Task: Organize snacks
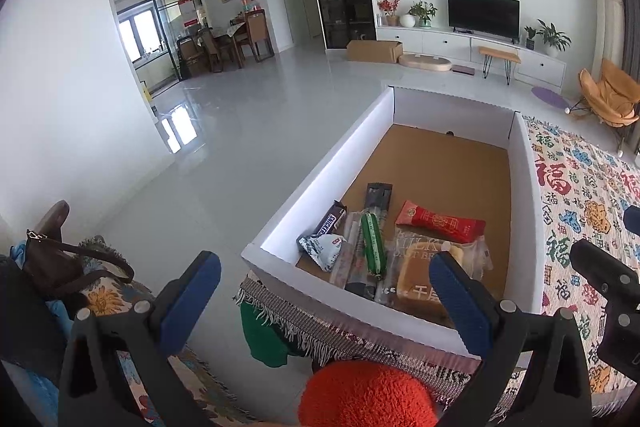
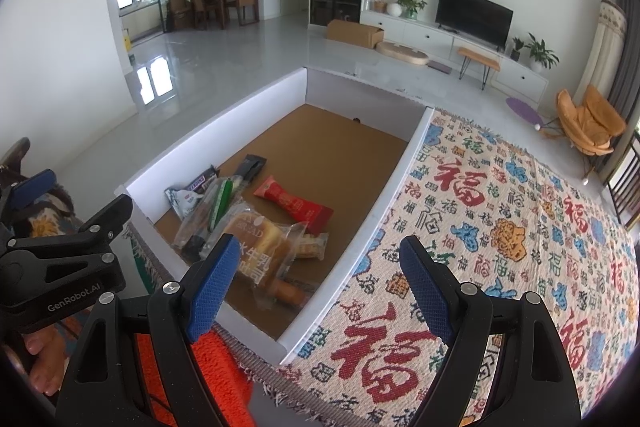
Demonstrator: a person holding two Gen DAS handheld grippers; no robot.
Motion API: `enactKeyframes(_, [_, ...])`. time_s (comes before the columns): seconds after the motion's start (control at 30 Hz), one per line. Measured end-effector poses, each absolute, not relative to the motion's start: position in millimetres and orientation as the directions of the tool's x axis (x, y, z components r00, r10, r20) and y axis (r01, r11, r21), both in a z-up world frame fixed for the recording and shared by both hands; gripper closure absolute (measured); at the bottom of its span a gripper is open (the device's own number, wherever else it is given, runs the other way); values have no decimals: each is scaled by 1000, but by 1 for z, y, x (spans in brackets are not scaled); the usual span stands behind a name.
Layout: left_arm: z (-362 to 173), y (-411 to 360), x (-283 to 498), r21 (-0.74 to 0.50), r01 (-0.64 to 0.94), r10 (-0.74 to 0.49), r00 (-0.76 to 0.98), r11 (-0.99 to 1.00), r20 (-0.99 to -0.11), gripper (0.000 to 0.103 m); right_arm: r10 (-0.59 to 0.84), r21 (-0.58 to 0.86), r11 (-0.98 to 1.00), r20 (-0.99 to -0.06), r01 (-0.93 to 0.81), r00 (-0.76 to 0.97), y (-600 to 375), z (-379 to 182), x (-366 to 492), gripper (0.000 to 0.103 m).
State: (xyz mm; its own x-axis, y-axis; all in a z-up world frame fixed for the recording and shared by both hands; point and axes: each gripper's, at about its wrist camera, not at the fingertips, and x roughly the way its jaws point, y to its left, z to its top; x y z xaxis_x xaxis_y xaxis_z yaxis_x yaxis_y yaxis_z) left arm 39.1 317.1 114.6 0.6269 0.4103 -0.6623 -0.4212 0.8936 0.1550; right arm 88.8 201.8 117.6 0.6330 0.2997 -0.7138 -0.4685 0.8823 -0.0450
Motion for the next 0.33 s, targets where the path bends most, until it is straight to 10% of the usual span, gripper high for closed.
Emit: enactKeyframes(0.33, [116, 313, 38, 146, -395, 388, 649, 907, -654, 0, 304, -35, 883, -718, -468, 627, 201, 117, 90, 18])
